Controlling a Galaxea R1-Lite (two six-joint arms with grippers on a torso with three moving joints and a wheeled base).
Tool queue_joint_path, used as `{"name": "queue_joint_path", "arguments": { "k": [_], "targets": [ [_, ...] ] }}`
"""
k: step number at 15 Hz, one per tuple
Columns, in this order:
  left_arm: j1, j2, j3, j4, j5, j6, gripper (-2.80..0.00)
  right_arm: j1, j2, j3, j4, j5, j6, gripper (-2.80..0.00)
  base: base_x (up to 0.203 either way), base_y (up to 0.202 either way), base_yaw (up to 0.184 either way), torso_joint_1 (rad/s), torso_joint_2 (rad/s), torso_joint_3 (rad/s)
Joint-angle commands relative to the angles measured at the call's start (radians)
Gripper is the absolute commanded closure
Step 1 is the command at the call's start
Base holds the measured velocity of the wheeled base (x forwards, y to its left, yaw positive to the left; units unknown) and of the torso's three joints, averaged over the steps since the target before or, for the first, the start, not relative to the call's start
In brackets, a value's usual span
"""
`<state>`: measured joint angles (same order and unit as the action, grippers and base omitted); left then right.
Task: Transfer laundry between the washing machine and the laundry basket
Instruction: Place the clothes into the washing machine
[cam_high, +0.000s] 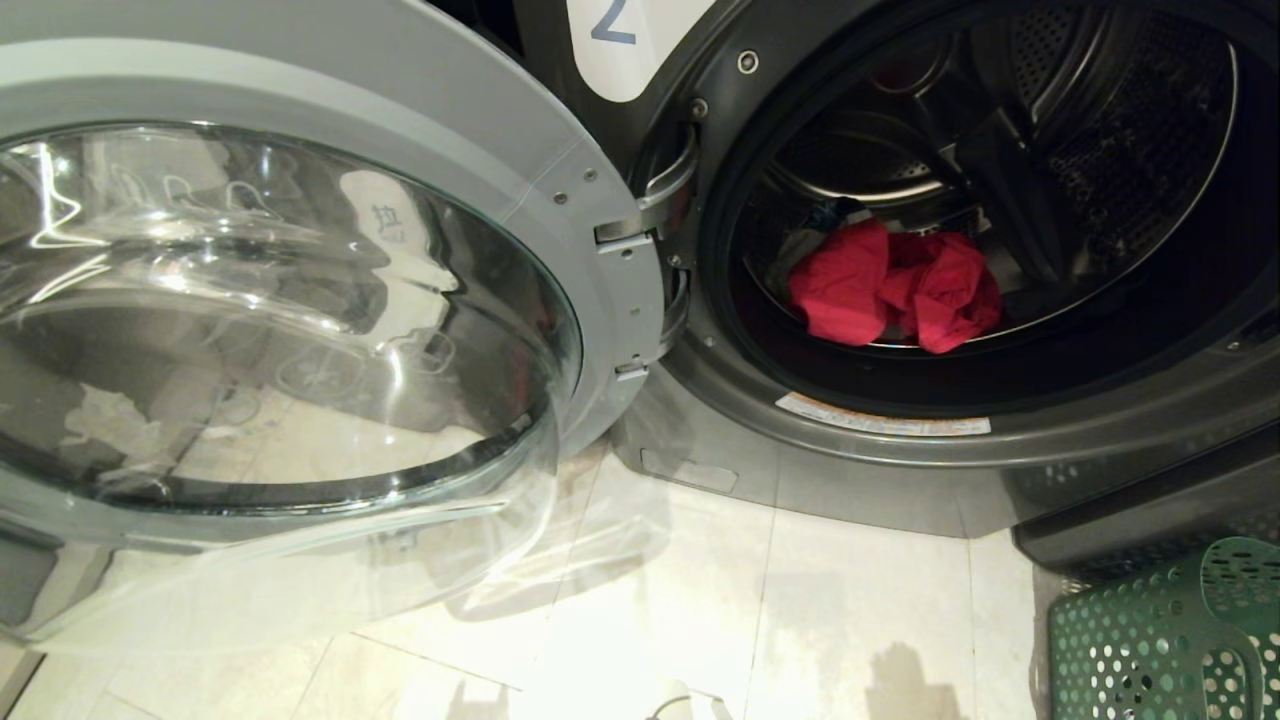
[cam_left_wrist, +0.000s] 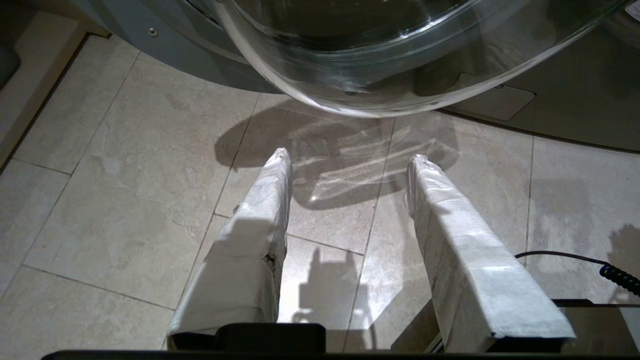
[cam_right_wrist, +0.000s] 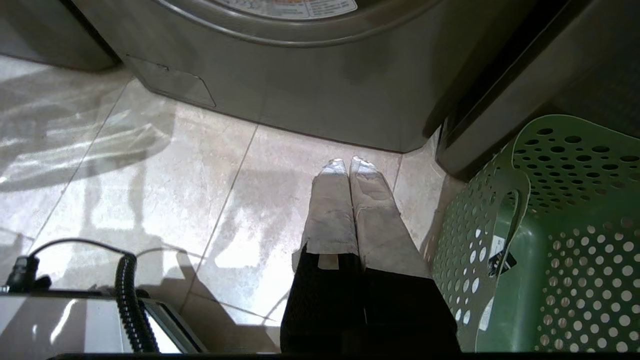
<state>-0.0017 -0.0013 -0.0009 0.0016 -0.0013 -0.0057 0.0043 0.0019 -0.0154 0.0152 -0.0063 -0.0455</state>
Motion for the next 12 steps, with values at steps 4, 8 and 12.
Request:
{"name": "queue_joint_path", "arguments": {
  "k": [4,8,12],
  "targets": [
    [0.000,0.001,0.000,0.000,0.000,0.004,0.00,-0.001,0.077,-0.293,0.134,0.055,-0.143,0.00,0.000,0.000,0.000,0.000,0.00,0.000],
    [0.000,0.001,-0.001,0.000,0.000,0.001,0.00,-0.007,0.462,-0.549,0.218,0.061,-0.130,0.00,0.000,0.000,0.000,0.000,0.00,0.000],
    [0.000,0.001,0.001,0.000,0.000,0.001,0.00,-0.012,0.811,-0.624,0.371,0.031,0.091,0.00,0.000,0.000,0.000,0.000,0.00,0.000]
  ]
}}
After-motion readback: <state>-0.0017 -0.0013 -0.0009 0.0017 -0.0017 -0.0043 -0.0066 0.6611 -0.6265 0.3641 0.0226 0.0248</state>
